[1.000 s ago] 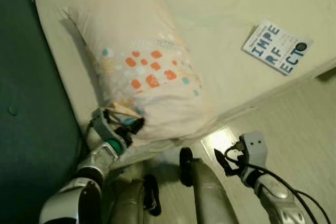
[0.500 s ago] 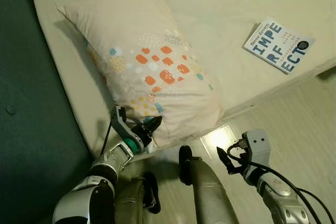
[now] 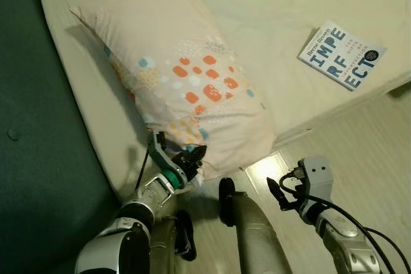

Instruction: Clean up the room

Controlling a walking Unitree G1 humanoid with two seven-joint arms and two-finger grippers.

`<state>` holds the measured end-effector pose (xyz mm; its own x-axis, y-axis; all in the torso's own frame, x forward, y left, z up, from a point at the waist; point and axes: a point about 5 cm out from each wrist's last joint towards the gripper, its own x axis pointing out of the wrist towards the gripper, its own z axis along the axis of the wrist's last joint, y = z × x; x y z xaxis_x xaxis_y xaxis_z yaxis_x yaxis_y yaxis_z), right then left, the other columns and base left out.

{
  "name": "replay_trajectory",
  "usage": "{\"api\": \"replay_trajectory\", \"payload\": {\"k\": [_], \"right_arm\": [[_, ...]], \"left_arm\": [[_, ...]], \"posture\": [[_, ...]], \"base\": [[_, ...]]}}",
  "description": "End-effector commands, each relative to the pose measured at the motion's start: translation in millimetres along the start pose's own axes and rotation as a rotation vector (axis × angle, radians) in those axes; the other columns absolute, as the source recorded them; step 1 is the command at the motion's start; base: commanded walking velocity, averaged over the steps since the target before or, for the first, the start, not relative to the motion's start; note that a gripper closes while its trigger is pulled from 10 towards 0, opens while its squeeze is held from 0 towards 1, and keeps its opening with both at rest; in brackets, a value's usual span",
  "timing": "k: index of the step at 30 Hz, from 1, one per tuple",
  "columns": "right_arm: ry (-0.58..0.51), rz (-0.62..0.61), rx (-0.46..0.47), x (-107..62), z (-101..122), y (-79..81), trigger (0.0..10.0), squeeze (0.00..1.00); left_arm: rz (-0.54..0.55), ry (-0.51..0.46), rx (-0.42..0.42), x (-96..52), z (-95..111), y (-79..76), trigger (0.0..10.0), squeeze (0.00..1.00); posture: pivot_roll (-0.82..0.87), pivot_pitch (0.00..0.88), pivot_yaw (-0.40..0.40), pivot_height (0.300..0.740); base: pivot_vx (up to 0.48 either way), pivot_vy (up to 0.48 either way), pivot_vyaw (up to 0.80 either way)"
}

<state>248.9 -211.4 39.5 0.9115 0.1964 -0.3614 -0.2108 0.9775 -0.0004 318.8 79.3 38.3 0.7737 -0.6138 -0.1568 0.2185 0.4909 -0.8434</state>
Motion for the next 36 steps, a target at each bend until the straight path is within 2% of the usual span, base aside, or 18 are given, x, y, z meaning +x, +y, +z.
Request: {"api": "replay_trajectory", "payload": {"k": [1, 3, 5, 7, 8, 9, 11, 13, 18, 20, 22, 24, 26, 29, 31, 33, 34, 36], "right_arm": [[0.053, -0.011, 0.024, -6.1, -15, -1.1, 10.0, 0.00], [0.050, -0.009, 0.024, -4.5, -13, -0.4, 10.0, 0.00], [0.034, -0.007, 0.027, 2.2, -9, 1.4, 10.0, 0.00], [0.028, -0.006, 0.028, 5.3, -7, 2.1, 10.0, 0.00], [0.012, -0.005, 0.031, 11.1, -3, 3.7, 10.0, 0.00], [0.012, -0.005, 0.031, 11.1, -3, 3.7, 10.0, 0.00], [-0.013, -0.002, 0.038, 19.8, 5, 6.7, 10.0, 0.00], [-0.013, -0.002, 0.038, 19.8, 5, 6.7, 10.0, 0.00], [-0.043, 0.000, 0.050, 35.4, 15, 11.0, 10.0, 0.00], [-0.043, 0.000, 0.050, 35.4, 15, 11.0, 10.0, 0.00], [-0.062, 0.003, 0.054, 42.5, 21, 13.5, 10.0, 0.00], [-0.062, 0.003, 0.054, 42.5, 21, 13.5, 10.0, 0.00], [-0.080, 0.007, 0.057, 48.5, 27, 15.5, 10.0, 0.00], [-0.085, 0.009, 0.057, 51.3, 29, 16.2, 10.0, 0.00], [-0.089, 0.010, 0.060, 53.5, 30, 17.0, 10.0, 0.00], [-0.094, 0.016, 0.066, 57.5, 32, 19.8, 10.0, 0.00], [-0.094, 0.016, 0.066, 57.5, 32, 19.8, 10.0, 0.00], [-0.097, 0.030, 0.073, 60.7, 32, 24.7, 10.0, 0.00]], "left_arm": [[0.009, 0.066, -0.019, 0.3, -21, 0.9, 0.0, 0.00], [0.013, 0.038, 0.031, 4.5, -10, -3.5, 0.0, 0.00], [0.026, -0.085, 0.139, 13.4, 29, -17.6, 0.0, 0.00], [0.032, -0.135, 0.168, 15.2, 45, -22.9, 0.0, 0.00], [0.060, -0.238, 0.224, 13.7, 79, -30.6, 0.0, 0.00], [0.060, -0.238, 0.224, 13.7, 79, -30.6, 0.0, 0.00], [0.110, -0.382, 0.301, 4.8, 130, -42.2, 0.0, 0.00], [0.110, -0.382, 0.301, 4.8, 130, -42.2, 0.0, 0.00], [0.289, -0.558, 0.425, -31.7, 195, -39.9, 0.0, 0.00], [0.289, -0.558, 0.425, -31.7, 195, -39.9, 0.0, 0.00], [0.448, -0.654, 0.436, -66.4, 221, -21.4, 0.0, 0.00], [0.448, -0.654, 0.436, -66.4, 221, -21.4, 0.0, 0.00], [0.625, -0.739, 0.428, -103.6, 237, -0.6, 0.0, 0.00], [0.734, -0.774, 0.412, -125.2, 239, 14.5, 0.0, 0.00], [0.836, -0.790, 0.405, -144.9, 236, 30.1, 0.0, 0.00], [1.043, -0.772, 0.408, -181.7, 218, 62.7, 0.0, 0.00], [1.043, -0.772, 0.408, -181.7, 218, 62.7, 0.0, 0.00], [1.225, -0.744, 0.374, -216.5, 192, 91.6, 0.0, 0.00]], "posture": [[-0.32, 0.458, 0.090, 0.695], [-0.31, 0.446, 0.092, 0.695], [-0.30, 0.415, 0.098, 0.695], [-0.30, 0.412, 0.099, 0.695], [-0.28, 0.379, 0.108, 0.695], [-0.28, 0.379, 0.108, 0.695], [-0.27, 0.360, 0.113, 0.695], [-0.27, 0.360, 0.113, 0.695], [-0.25, 0.285, 0.131, 0.695], [-0.25, 0.285, 0.131, 0.695], [-0.25, 0.249, 0.137, 0.695], [-0.25, 0.249, 0.137, 0.695], [-0.23, 0.230, 0.138, 0.695], [-0.23, 0.224, 0.139, 0.695], [-0.22, 0.218, 0.139, 0.695], [-0.20, 0.209, 0.139, 0.695], [-0.20, 0.209, 0.139, 0.695], [-0.19, 0.204, 0.140, 0.695]], "base": [[0.000, 0.000, 0.00], [0.000, 0.000, 0.00], [0.000, 0.000, 0.00], [0.000, 0.000, 0.00], [0.000, 0.000, 0.00], [0.000, 0.000, 0.00], [0.000, 0.000, 0.00], [0.000, 0.000, 0.00], [0.000, 0.000, 0.00], [0.000, 0.000, 0.00], [0.000, 0.000, 0.00], [0.000, 0.000, 0.00], [0.000, 0.000, 0.00], [0.000, 0.000, 0.00], [0.000, 0.000, 0.00], [0.000, 0.000, 0.00], [0.000, 0.000, 0.00], [0.000, 0.000, 0.00]]}}
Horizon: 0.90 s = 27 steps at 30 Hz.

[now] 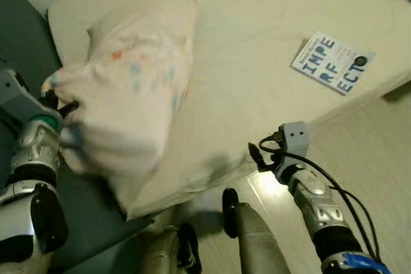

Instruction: Clean up the room

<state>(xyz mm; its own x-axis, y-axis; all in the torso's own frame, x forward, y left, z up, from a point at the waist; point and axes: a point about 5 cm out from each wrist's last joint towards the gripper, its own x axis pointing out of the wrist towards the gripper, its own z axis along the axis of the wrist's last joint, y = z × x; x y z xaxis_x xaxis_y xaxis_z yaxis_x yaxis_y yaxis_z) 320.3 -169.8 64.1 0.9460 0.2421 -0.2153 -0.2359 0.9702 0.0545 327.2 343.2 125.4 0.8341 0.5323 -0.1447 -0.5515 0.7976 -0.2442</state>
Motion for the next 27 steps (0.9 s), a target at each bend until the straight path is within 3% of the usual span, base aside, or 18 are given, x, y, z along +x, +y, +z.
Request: {"api": "replay_trajectory", "payload": {"k": [1, 2, 4, 9, 10, 13, 16, 17, 20, 21, 24, 26, 27], "right_arm": [[0.054, -0.008, 0.029, -5.2, -19, 0.7, 10.0, 0.00], [0.054, -0.008, 0.029, -5.2, -19, 0.7, 10.0, 0.00], [0.055, 0.003, 0.029, -2.7, -19, 3.9, 10.0, 0.00], [0.052, 0.006, 0.032, -0.4, -18, 4.1, 10.0, 0.00], [0.049, 0.009, 0.035, 1.0, -18, 4.5, 10.0, 0.00], [0.049, 0.010, 0.037, 2.4, -18, 5.0, 10.0, 0.00], [0.049, 0.011, 0.038, 2.7, -18, 5.1, 10.0, 0.00], [0.052, 0.014, 0.039, 3.5, -19, 5.8, 10.0, 0.00], [0.052, 0.015, 0.040, 3.8, -20, 6.0, 10.0, 0.00], [0.055, 0.019, 0.038, 4.7, -20, 6.6, 10.0, 0.00], [0.057, 0.021, 0.036, 5.4, -20, 7.0, 10.0, 0.00], [0.060, 0.026, 0.033, 7.3, -19, 7.4, 10.0, 0.00], [0.060, 0.026, 0.033, 7.3, -19, 7.4, 10.0, 0.00]], "left_arm": [[0.306, 0.100, 0.035, -21.4, -32, 74.9, 0.0, 0.00], [0.306, 0.100, 0.035, -21.4, -32, 74.9, 0.0, 0.00], [0.418, 0.165, 0.103, -44.8, -60, 107.1, 0.0, 0.00], [0.470, 0.210, 0.161, -58.7, -76, 120.3, 0.0, 0.00], [0.504, 0.243, 0.205, -72.5, -90, 131.6, 0.0, 0.00], [0.511, 0.285, 0.262, -85.3, -103, 139.3, 0.0, 0.00], [0.511, 0.293, 0.280, -88.2, -105, 140.3, 0.0, 0.00], [0.484, 0.347, 0.324, -97.1, -117, 140.7, 0.0, 0.00], [0.469, 0.372, 0.336, -100.3, -122, 139.8, 0.0, 0.00], [0.393, 0.431, 0.381, -104.4, -134, 132.1, 0.0, 0.00], [0.339, 0.470, 0.411, -107.1, -141, 126.2, 0.0, 0.00], [0.178, 0.559, 0.556, -112.4, -156, 111.9, 0.0, 0.00], [0.178, 0.559, 0.556, -112.4, -156, 111.9, 0.0, 0.00]], "posture": [[-0.18, 0.200, 0.140, 0.695], [-0.18, 0.200, 0.140, 0.695], [-0.17, 0.197, 0.144, 0.695], [-0.16, 0.194, 0.146, 0.695], [-0.15, 0.191, 0.151, 0.695], [-0.14, 0.190, 0.158, 0.695], [-0.14, 0.188, 0.159, 0.695], [-0.13, 0.186, 0.157, 0.695], [-0.13, 0.186, 0.157, 0.695], [-0.13, 0.179, 0.153, 0.695], [-0.13, 0.177, 0.153, 0.695], [-0.14, 0.171, 0.155, 0.695], [-0.14, 0.171, 0.155, 0.695]], "base": [[0.000, 0.000, 0.00], [0.000, 0.000, 0.00], [0.000, 0.000, 0.00], [0.000, 0.000, 0.00], [0.000, 0.000, 0.00], [0.000, 0.000, 0.00], [0.000, 0.000, 0.00], [0.000, 0.000, 0.00], [0.000, 0.000, 0.00], [0.000, 0.000, 0.00], [0.000, 0.000, 0.00], [0.000, 0.000, 0.00], [0.000, 0.000, 0.00]]}}
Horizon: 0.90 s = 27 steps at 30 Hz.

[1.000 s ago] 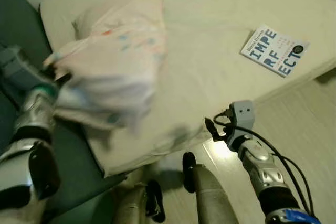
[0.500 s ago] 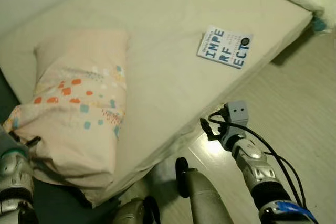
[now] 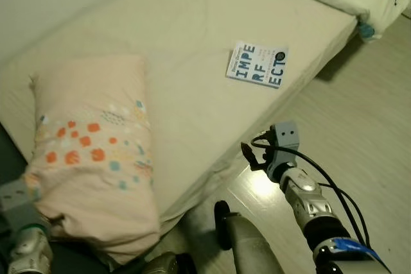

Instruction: Clean up the room

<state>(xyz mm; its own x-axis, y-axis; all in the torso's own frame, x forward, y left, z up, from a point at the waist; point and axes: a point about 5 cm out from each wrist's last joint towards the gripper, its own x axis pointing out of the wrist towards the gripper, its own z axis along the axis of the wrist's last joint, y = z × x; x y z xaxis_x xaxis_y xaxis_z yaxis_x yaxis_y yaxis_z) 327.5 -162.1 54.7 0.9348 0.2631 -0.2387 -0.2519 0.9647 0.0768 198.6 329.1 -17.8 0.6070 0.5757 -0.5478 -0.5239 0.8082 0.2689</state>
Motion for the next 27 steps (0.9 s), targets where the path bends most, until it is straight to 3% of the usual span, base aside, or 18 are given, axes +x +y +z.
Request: {"api": "replay_trajectory", "payload": {"k": [1, 2, 5, 6, 10, 12, 16, 20, 21, 22, 24, 26, 27], "right_arm": [[0.034, 0.005, 0.015, -3.1, -12, 2.0, 10.0, 0.00], [0.035, 0.006, 0.015, -2.5, -12, 2.0, 10.0, 0.00], [0.039, 0.011, 0.012, -2.0, -12, 2.4, 10.0, 0.00], [0.042, 0.015, 0.010, -1.6, -12, 2.9, 10.0, 0.00], [0.046, 0.020, 0.007, -1.2, -13, 3.3, 10.0, 0.00], [0.047, 0.021, 0.006, -0.9, -13, 3.2, 10.0, 0.00], [0.046, 0.024, 0.005, -0.5, -13, 3.6, 10.0, 0.00], [0.046, 0.026, 0.007, -0.3, -12, 3.9, 10.0, 0.00], [0.046, 0.028, 0.008, -0.3, -13, 4.0, 10.0, 0.00], [0.046, 0.028, 0.008, -0.3, -13, 4.0, 10.0, 0.00], [0.048, 0.031, 0.008, -0.1, -13, 4.5, 10.0, 0.00], [0.048, 0.031, 0.008, -0.1, -13, 4.5, 10.0, 0.00], [0.047, 0.032, 0.009, -0.1, -14, 4.7, 10.0, 0.00]], "left_arm": [[0.000, 0.110, 0.067, -5.9, -29, 7.7, 0.0, 0.00], [-0.039, 0.113, 0.134, -7.1, -30, 2.6, 0.0, 0.00], [-0.097, 0.130, 0.199, -8.3, -31, -3.9, 0.0, 0.00], [-0.179, 0.167, 0.282, -10.5, -34, -11.2, 0.0, 0.00], [-0.282, 0.206, 0.319, -14.9, -34, -22.4, 0.0, 0.00], [-0.396, 0.222, 0.367, -21.7, -29, -36.9, 0.0, 0.00], [-0.481, 0.235, 0.414, -29.1, -25, -47.8, 0.0, 0.00], [-0.521, 0.247, 0.460, -33.6, -24, -50.4, 0.0, 0.00], [-0.580, 0.277, 0.516, -41.0, -23, -51.0, 0.0, 0.00], [-0.580, 0.277, 0.516, -41.0, -23, -51.0, 0.0, 0.00], [-0.697, 0.320, 0.568, -57.3, -17, -53.9, 0.0, 0.00], [-0.697, 0.320, 0.568, -57.3, -17, -53.9, 0.0, 0.00], [-0.760, 0.340, 0.569, -66.0, -14, -57.2, 0.0, 0.00]], "posture": [[-0.14, 0.171, 0.155, 0.695], [-0.13, 0.168, 0.150, 0.695], [-0.13, 0.164, 0.150, 0.695], [-0.13, 0.165, 0.148, 0.695], [-0.14, 0.163, 0.147, 0.695], [-0.14, 0.163, 0.145, 0.695], [-0.14, 0.163, 0.145, 0.695], [-0.14, 0.164, 0.142, 0.695], [-0.14, 0.165, 0.141, 0.695], [-0.14, 0.165, 0.141, 0.695], [-0.14, 0.166, 0.141, 0.695], [-0.14, 0.166, 0.141, 0.695], [-0.14, 0.168, 0.144, 0.695]], "base": [[0.000, 0.000, 0.00], [0.000, 0.000, 0.00], [0.000, 0.000, 0.00], [0.000, 0.000, 0.00], [0.000, 0.000, 0.00], [0.000, 0.000, 0.00], [0.000, 0.000, 0.00], [0.000, 0.000, 0.00], [0.000, 0.000, 0.00], [0.000, 0.000, 0.00], [0.000, 0.000, 0.00], [0.000, 0.000, 0.00], [0.000, 0.000, 0.00]]}}
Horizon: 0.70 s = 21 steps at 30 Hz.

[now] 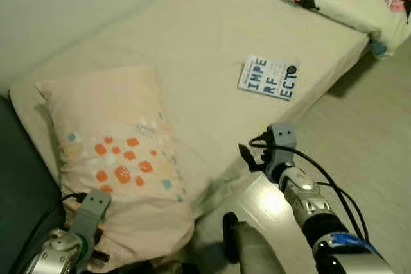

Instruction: Clean up the room

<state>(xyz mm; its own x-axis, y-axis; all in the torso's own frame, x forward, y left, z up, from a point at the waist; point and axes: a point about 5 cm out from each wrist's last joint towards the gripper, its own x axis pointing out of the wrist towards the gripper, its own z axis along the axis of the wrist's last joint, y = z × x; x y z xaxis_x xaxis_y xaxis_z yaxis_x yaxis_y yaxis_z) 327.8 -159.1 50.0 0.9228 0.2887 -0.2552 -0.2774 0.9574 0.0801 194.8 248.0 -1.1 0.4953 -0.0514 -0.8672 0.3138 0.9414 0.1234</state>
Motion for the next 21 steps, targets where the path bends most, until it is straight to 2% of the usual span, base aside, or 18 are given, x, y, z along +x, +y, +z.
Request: {"api": "replay_trajectory", "payload": {"k": [1, 3, 4, 5, 8, 10, 11, 13, 21], "right_arm": [[0.028, 0.006, 0.013, -2.0, -10, 2.7, 10.0, 0.00], [0.028, 0.006, 0.015, -2.3, -11, 3.1, 10.0, 0.00], [0.028, 0.006, 0.015, -2.3, -11, 3.1, 10.0, 0.00], [0.028, 0.007, 0.016, -2.7, -11, 3.1, 10.0, 0.00], [0.029, 0.007, 0.016, -3.1, -12, 3.0, 10.0, 0.00], [0.029, 0.005, 0.016, -3.9, -12, 2.2, 10.0, 0.00], [0.029, 0.005, 0.016, -3.9, -12, 2.2, 10.0, 0.00], [0.029, 0.002, 0.017, -4.1, -13, 1.3, 10.0, 0.00], [0.031, -0.001, 0.014, -5.7, -15, 0.3, 10.0, 0.00]], "left_arm": [[-0.148, 0.073, 0.013, -7.4, -10, -17.2, 0.0, 0.00], [-0.280, 0.063, 0.014, -19.5, -2, -33.0, 0.0, 0.00], [-0.280, 0.063, 0.014, -19.5, -2, -33.0, 0.0, 0.00], [-0.350, 0.050, 0.015, -25.8, 2, -41.1, 0.0, 0.00], [-0.412, 0.035, 0.022, -31.8, 5, -48.1, 0.0, 0.00], [-0.582, -0.043, 0.018, -49.5, 22, -70.0, 0.0, 0.00], [-0.582, -0.043, 0.018, -49.5, 22, -70.0, 0.0, 0.00], [-0.654, -0.087, 0.017, -57.3, 32, -82.3, 0.0, 0.00], [-0.682, -0.071, 0.000, -50.1, 36, -97.1, 0.0, 0.00]], "posture": [[-0.14, 0.168, 0.144, 0.695], [-0.14, 0.171, 0.144, 0.695], [-0.14, 0.171, 0.144, 0.695], [-0.14, 0.171, 0.144, 0.695], [-0.14, 0.174, 0.143, 0.695], [-0.14, 0.178, 0.144, 0.695], [-0.14, 0.178, 0.144, 0.695], [-0.14, 0.180, 0.146, 0.695], [-0.15, 0.184, 0.147, 0.695]], "base": [[0.000, 0.000, 0.00], [0.000, 0.000, 0.00], [0.000, 0.000, 0.00], [0.000, 0.000, 0.00], [0.000, 0.000, 0.00], [0.000, 0.000, 0.00], [0.000, 0.000, 0.00], [0.000, 0.000, 0.00], [0.000, 0.000, 0.00]]}}
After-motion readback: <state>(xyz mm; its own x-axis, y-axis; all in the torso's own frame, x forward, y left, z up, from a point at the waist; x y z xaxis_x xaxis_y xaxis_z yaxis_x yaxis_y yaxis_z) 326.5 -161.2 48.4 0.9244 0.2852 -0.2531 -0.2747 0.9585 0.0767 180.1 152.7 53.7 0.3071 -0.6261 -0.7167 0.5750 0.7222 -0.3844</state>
